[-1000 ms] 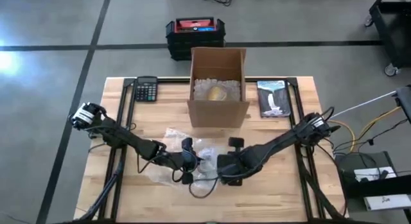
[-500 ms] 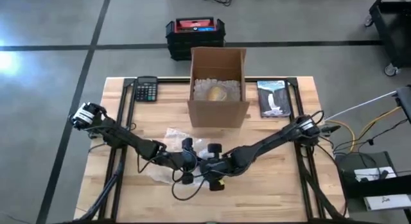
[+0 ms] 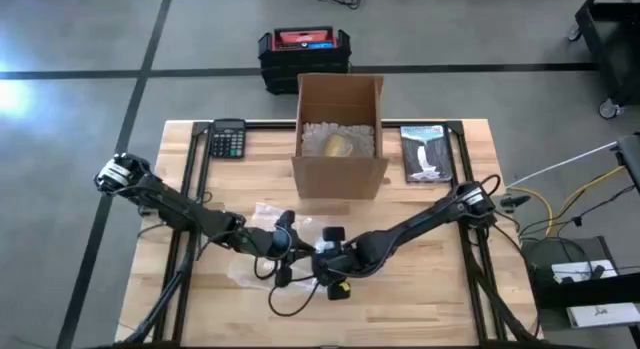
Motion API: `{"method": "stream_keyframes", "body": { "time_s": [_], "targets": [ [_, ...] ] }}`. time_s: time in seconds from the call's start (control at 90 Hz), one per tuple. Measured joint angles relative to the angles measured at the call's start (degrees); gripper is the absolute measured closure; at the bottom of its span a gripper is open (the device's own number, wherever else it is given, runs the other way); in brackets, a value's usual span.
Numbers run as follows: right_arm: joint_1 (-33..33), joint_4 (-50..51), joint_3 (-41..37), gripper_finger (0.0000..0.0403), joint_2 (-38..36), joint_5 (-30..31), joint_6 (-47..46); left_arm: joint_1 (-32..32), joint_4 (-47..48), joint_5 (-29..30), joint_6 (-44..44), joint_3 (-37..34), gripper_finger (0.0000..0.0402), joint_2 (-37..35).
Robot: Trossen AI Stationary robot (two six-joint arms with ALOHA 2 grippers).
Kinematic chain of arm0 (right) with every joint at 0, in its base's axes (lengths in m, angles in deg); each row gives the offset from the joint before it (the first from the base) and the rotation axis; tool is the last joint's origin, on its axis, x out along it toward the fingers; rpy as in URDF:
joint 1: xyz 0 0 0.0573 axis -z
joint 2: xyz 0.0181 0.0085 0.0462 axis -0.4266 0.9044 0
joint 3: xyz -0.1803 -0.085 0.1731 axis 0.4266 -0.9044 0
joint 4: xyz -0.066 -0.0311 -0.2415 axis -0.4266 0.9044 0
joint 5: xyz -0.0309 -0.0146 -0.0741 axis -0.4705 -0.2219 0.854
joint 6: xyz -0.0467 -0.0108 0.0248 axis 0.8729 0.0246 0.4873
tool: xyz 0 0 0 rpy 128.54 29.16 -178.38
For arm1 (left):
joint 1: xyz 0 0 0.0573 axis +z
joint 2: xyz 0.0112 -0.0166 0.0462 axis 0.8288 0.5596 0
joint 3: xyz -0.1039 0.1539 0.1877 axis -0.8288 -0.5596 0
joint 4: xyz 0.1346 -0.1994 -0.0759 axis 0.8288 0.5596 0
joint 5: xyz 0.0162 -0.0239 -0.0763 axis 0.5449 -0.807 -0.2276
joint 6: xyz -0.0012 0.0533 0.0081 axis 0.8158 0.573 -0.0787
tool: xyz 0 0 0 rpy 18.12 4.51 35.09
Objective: Wrap mug
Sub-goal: Wrap the blue mug in bubble wrap
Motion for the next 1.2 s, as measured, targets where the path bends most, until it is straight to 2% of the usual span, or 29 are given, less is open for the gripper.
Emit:
{"method": "stream_keyframes", "body": {
  "time_s": [0.156,0.267,0.467,0.522,0.622,0.689,0.767,0.9,1.2],
  "targets": [
    [0.5,-0.1,0.0,0.0403,-0.4,0.2,-1.8,0.0,-2.2,-2.3,1.4,1.5,0.0381,6.4],
    [0.5,1.5,-0.1,0.0403,-2.0,-0.9,-2.7,0.2,-2.1,-1.6,1.4,2.7,0.0381,9.1],
    [0.1,13.4,3.3,0.0403,-7.8,0.0,-4.1,0.4,-1.7,-1.5,0.9,2.8,0.0381,9.3],
    [0.1,13.9,3.3,0.0403,-8.9,2.5,-4.1,0.4,-1.5,-1.6,0.9,2.8,0.0381,9.0],
    [0.4,13.9,3.3,0.0403,-9.8,10.9,-3.5,0.4,-1.6,-1.7,0.9,2.7,0.0381,8.9],
    [1.2,11.1,2.6,0.0403,-9.7,13.1,-2.0,0.4,-1.6,-1.7,0.9,2.7,0.0381,8.9],
    [2.2,7.3,1.3,0.0403,-8.4,11.1,-1.0,0.4,-1.7,-1.7,0.9,2.7,0.0381,8.8],
    [2.3,3.2,0.4,0.0403,-4.6,-1.2,-0.4,0.4,-1.7,-1.8,1.0,2.6,0.0381,8.6],
    [1.9,2.1,0.5,0.0403,2.0,-2.4,-1.5,0.3,0.2,-3.0,1.0,2.3,0.0381,3.4]
  ]
}}
